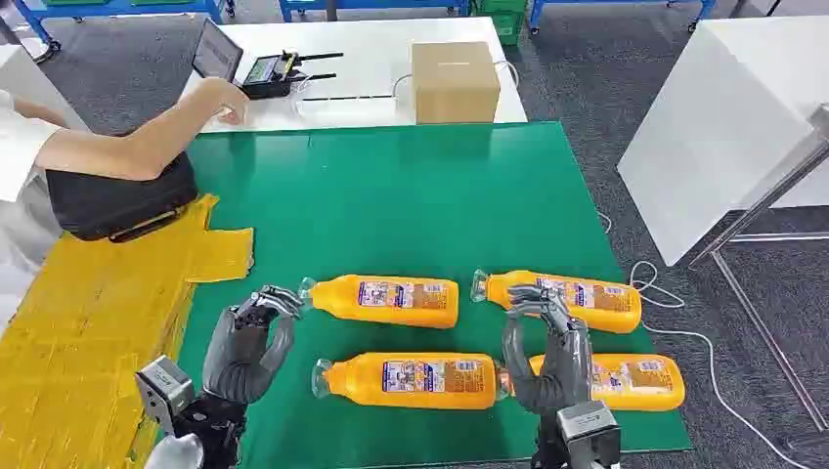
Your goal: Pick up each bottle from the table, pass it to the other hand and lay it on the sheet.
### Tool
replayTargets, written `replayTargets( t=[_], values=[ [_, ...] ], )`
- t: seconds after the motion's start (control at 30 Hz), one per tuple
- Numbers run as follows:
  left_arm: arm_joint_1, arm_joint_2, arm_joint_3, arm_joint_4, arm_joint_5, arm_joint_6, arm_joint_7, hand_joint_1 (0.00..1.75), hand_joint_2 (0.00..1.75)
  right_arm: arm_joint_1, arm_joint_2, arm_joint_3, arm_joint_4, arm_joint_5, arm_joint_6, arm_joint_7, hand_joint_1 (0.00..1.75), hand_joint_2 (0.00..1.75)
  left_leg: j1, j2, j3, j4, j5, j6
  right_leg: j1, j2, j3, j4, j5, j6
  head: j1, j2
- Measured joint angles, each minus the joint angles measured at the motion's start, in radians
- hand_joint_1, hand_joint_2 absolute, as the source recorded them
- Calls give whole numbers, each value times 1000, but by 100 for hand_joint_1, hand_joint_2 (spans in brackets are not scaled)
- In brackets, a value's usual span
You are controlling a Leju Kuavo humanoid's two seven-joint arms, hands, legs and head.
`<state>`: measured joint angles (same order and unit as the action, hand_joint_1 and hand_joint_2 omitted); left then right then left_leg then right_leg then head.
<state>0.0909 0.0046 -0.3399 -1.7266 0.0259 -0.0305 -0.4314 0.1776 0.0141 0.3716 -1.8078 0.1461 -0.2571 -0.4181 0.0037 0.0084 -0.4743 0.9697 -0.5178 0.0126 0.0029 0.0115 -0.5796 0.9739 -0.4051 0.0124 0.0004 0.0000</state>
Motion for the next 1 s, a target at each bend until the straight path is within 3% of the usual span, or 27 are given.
replayTargets(
  t=[0.13, 0.23, 0.27, 0.3, 0.7, 1.0],
  values=[
    [0, 0, 0, 1, -5, 10, 0, 175, 175, 0, 0, 0, 0, 4, -1, -1, 175, 175, 0, 0, 0, 0, 0, 0, 0, 0, 0, 0, 0, 0, 0, 0],
    [7, -52, -3, 54, -89, 136, -51, 175, 175, 3, 28, 25, 35, 75, -62, -37, 173, 175, 0, 0, 0, 0, 0, 0, 0, 0, 0, 0, 0, 0, 0, 0],
    [11, -77, -11, 89, -104, 189, -81, 175, 175, 4, 40, 52, 59, 100, -103, -49, 133, 175, 0, 0, 0, 0, 0, 0, 0, 0, 0, 0, 0, 0, 0, 0],
    [13, -88, -19, 107, -105, 209, -96, 5, 175, 5, 42, 78, 70, 114, -125, -50, 0, 175, 0, 0, 0, 0, 0, 0, 0, 0, 0, 0, 0, 0, 0, 0],
    [13, -124, -24, 179, -101, 219, -89, 0, 175, -4, 26, 208, 111, 232, -174, 45, 0, 175, 0, 0, 0, 0, 0, 0, 0, 0, 0, 0, 0, 0, 0, 0],
    [16, -131, -23, 191, -105, 219, -82, 0, 175, -31, -14, 264, 147, 584, -201, 263, 0, 175, 0, 0, 0, 0, 0, 0, 0, 0, 0, 0, 0, 0, 0, 0]
  ],
)
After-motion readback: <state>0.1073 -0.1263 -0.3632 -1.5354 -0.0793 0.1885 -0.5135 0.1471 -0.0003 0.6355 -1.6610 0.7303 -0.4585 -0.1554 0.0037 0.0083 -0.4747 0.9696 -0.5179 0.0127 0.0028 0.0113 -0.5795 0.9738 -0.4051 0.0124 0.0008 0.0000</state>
